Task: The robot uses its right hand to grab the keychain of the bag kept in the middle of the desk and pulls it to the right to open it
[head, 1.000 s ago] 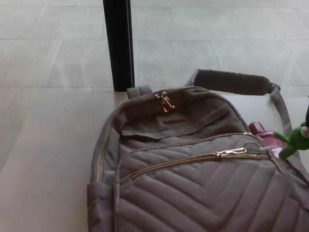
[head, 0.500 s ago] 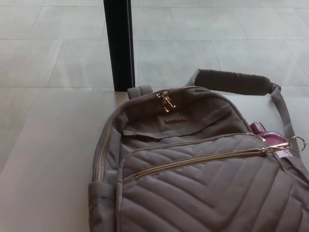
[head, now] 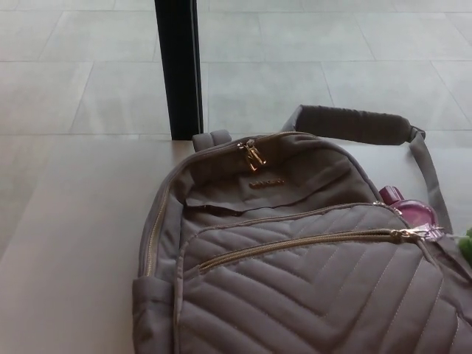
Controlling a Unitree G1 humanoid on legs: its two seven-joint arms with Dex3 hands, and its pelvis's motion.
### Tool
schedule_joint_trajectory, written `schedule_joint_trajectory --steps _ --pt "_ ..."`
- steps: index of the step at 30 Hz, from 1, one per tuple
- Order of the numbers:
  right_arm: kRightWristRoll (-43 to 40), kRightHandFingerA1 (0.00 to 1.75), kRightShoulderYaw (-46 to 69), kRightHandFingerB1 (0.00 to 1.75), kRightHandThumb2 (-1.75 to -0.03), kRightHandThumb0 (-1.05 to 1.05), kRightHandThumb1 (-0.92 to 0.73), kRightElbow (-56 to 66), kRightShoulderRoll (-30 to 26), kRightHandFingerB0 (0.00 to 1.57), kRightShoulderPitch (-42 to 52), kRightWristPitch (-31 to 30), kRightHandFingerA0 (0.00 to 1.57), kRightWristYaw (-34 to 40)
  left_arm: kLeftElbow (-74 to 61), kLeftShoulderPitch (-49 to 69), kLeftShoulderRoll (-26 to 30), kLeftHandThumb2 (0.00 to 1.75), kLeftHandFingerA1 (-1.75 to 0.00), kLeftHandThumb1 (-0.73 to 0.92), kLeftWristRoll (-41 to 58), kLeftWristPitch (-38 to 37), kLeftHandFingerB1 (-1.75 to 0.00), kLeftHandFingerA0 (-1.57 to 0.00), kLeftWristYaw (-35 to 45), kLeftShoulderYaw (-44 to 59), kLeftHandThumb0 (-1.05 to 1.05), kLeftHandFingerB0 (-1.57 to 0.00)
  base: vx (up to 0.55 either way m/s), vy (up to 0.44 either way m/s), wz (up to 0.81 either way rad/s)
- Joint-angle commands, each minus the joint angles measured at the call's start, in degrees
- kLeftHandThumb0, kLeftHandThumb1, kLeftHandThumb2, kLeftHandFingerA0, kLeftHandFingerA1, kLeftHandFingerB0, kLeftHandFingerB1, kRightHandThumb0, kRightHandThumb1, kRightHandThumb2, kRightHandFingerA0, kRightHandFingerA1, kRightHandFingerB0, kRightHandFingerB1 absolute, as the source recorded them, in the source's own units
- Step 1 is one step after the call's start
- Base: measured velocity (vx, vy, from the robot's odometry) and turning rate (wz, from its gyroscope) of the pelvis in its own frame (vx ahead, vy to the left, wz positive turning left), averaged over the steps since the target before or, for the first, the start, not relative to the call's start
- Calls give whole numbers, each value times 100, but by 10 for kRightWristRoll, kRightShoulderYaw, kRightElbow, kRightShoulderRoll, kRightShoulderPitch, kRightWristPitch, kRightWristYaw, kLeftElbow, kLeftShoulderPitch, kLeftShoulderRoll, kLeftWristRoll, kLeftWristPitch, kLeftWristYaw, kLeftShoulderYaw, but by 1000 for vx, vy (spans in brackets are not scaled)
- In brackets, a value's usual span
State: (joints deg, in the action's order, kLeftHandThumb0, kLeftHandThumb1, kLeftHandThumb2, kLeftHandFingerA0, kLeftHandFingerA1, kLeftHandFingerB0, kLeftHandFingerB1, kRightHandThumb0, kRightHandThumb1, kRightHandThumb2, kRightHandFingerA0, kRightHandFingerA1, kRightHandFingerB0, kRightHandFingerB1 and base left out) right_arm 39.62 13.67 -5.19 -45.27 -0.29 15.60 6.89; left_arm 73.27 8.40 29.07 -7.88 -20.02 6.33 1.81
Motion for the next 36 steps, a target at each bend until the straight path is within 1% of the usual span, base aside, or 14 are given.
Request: schedule_joint_trajectory --steps 1,3,4,8,9,15,18,24,25,26,27,29,30,36 --pt "-29 9 11 3 -101 -105 -59 67 -39 0 43 -83 0 -146 3 4 -2 74 -64 92 11 12 -49 -78 7 12 -93 -66 0 0 0" --pt "-32 9 12 3 -101 -105 -59 73 -40 0 46 -90 0 -155 3 4 -2 74 -64 92 11 12 -49 -78 7 13 -93 -66 0 0 0" --pt "-44 0 28 0 -62 -103 -71 76 -49 0 63 -98 0 -175 -1 7 0 77 -59 92 4 3 -47 -76 4 7 -88 -64 0 0 0" --pt "-68 0 69 0 -63 -104 -74 61 -49 0 89 -90 0 -162 -2 9 1 78 -59 92 5 4 -48 -77 8 8 -89 -61 0 0 0" --pt "-76 18 83 0 -102 -104 -60 57 -46 0 94 -101 0 -166 -3 10 0 76 -56 92 7 4 -47 -73 10 9 -89 -63 0 0 0" --pt "-148 0 201 0 -65 -105 -80 -48 -2 0 103 -149 0 -126 -4 9 0 77 -55 92 7 6 -46 -74 8 13 -88 -62 0 0 0" --pt "-173 35 255 19 -112 -105 -65 -198 1 0 92 -177 0 -79 -3 2 1 77 -54 92 3 8 -46 -76 8 10 -89 -64 0 0 0" --pt "-262 58 339 29 -97 -82 -54 -325 61 0 71 -187 2 -41 1 -2 4 78 -59 92 20 15 -47 -80 4 29 -93 -62 0 0 0" --pt "-289 72 359 39 -59 -77 -70 -350 73 0 70 -183 1 -48 -4 3 6 78 -57 92 24 13 -46 -77 7 33 -89 -64 0 0 0" --pt "-292 64 362 27 -94 -76 -53 -361 77 3 77 -187 4 -57 -3 2 4 77 -57 92 28 15 -46 -76 9 38 -89 -63 0 0 0" --pt "-312 75 375 32 -61 -71 -69 -387 91 0 87 -186 9 -77 -4 4 4 77 -61 92 37 16 -48 -76 12 47 -88 -62 0 0 0" --pt "-357 144 413 45 -61 -61 -59 -443 107 3 62 -211 96 -85 -7 4 5 79 -58 92 35 19 -48 -73 11 47 -90 -60 0 0 0" --pt "-387 157 442 38 -60 -57 -62 -470 114 0 42 -242 96 -90 -6 3 8 79 -56 92 34 20 -45 -75 13 48 -86 -59 0 0 0" --pt "-442 92 485 38 -86 -62 -49 -531 128 0 27 -266 47 -149 6 -6 9 75 -59 92 58 34 -46 -77 30 76 -90 -58 0 0 0"
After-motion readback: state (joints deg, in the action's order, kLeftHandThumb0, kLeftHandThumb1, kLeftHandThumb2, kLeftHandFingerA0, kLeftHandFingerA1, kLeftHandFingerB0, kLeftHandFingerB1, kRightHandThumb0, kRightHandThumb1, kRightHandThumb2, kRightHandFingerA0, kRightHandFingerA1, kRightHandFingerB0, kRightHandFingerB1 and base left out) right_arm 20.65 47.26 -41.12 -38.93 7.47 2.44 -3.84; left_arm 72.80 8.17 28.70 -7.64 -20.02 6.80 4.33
